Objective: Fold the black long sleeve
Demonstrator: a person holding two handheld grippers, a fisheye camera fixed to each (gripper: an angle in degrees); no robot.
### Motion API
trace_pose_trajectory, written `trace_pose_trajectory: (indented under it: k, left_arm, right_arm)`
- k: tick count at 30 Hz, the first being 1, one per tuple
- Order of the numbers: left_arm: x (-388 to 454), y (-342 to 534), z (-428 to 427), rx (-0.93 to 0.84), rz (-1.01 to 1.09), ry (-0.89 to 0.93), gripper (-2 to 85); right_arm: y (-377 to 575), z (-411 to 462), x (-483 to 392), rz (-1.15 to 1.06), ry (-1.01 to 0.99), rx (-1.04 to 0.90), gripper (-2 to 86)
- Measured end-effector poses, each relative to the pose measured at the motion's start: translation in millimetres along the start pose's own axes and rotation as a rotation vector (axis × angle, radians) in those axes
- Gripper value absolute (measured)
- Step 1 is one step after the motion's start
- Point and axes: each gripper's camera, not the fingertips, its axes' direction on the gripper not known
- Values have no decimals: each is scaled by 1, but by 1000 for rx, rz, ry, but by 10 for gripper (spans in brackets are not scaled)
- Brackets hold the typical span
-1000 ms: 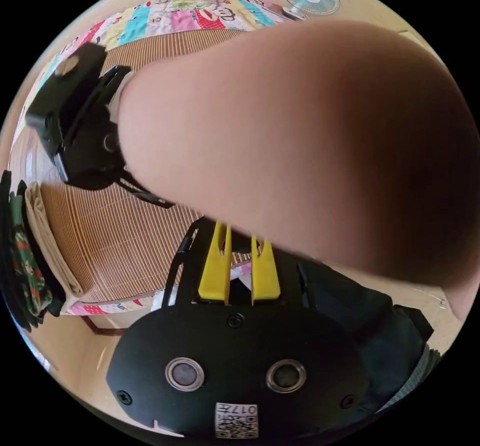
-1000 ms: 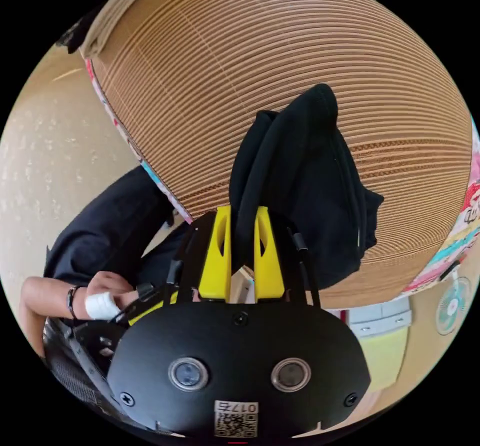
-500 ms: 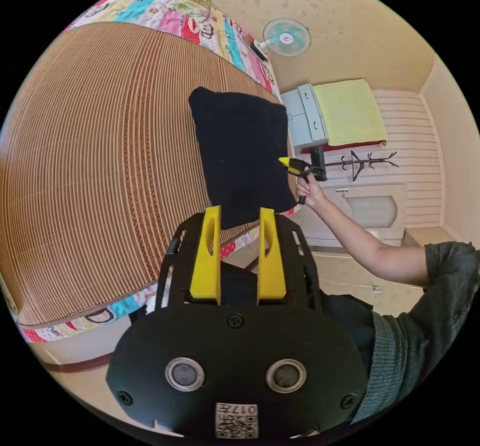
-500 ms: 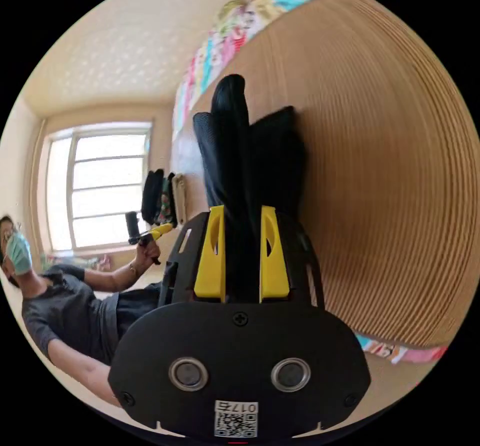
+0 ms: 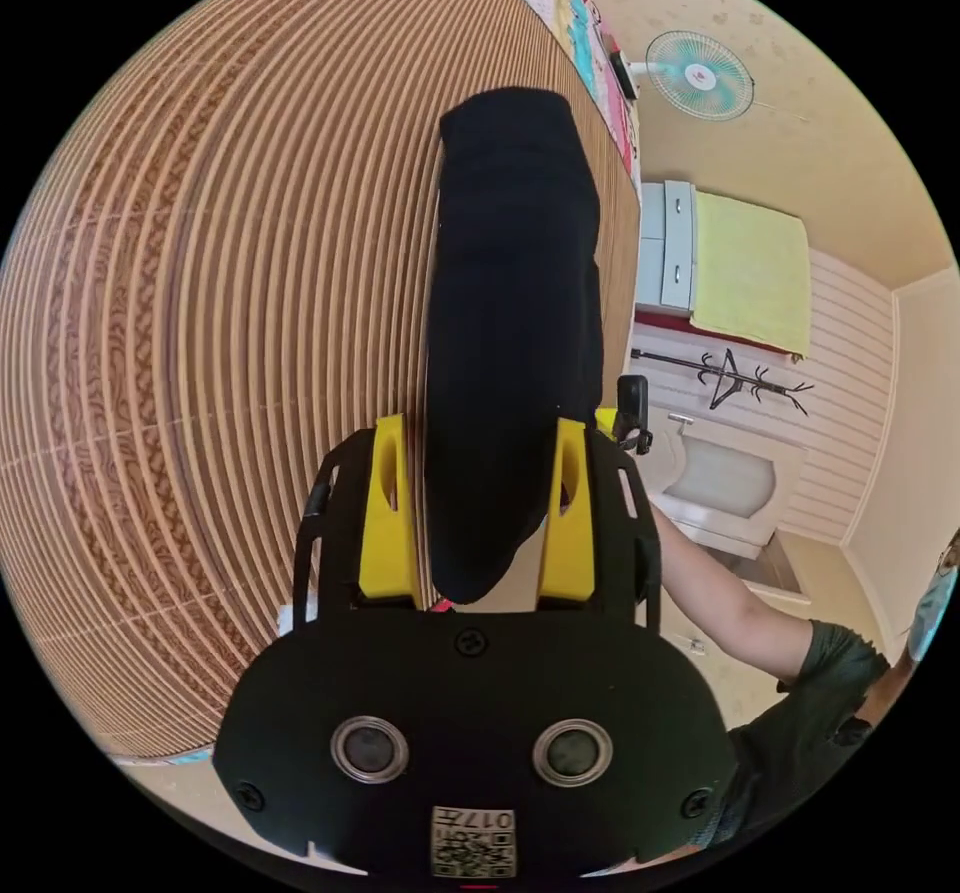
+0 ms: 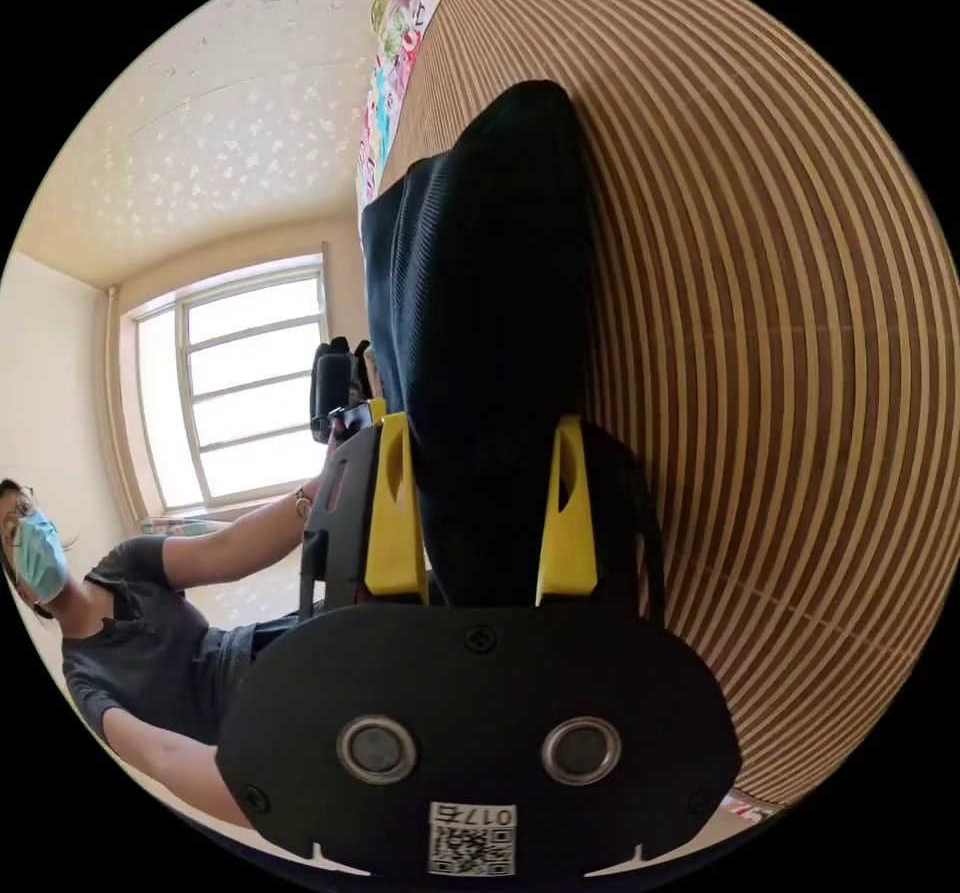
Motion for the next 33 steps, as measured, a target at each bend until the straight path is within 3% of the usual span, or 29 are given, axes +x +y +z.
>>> trace_pose_trajectory:
  k: [2, 5, 7, 12, 17, 22, 24, 26, 29, 33]
  left_arm:
    - [-5, -8, 12, -40, 18, -15, 162]
    - [-15, -6, 10, -14, -48, -1, 135]
    - [-10, -1, 12, -57, -30, 26, 127]
    - [55, 19, 70, -219, 94, 57, 123]
    - [165, 16, 167, -223, 271, -21, 122]
    - [259, -36, 269, -187, 394, 45, 127]
    - [287, -69, 322, -170, 423, -73, 128]
    - [289, -95, 359, -233, 407, -216, 116]
    - [254, -124, 374, -299, 292, -434, 86]
    - [171, -126, 319, -362, 266, -582, 11]
  right_arm:
    - [13, 4, -3, 18, 27, 58, 160]
    - [43, 2, 9, 42, -181, 71, 138]
    - [71, -8, 9, 22, -218, 77, 133]
    - [157, -81, 11, -25, -243, 144, 127]
    - [218, -230, 6, -81, -86, 249, 127]
    - [224, -355, 10, -82, 163, 334, 140]
    - [226, -393, 38, 103, 315, 377, 141]
    - [255, -431, 61, 309, 390, 547, 114]
    - [299, -425, 70, 347, 318, 705, 49]
    - [324, -344, 95, 364, 265, 606, 20]
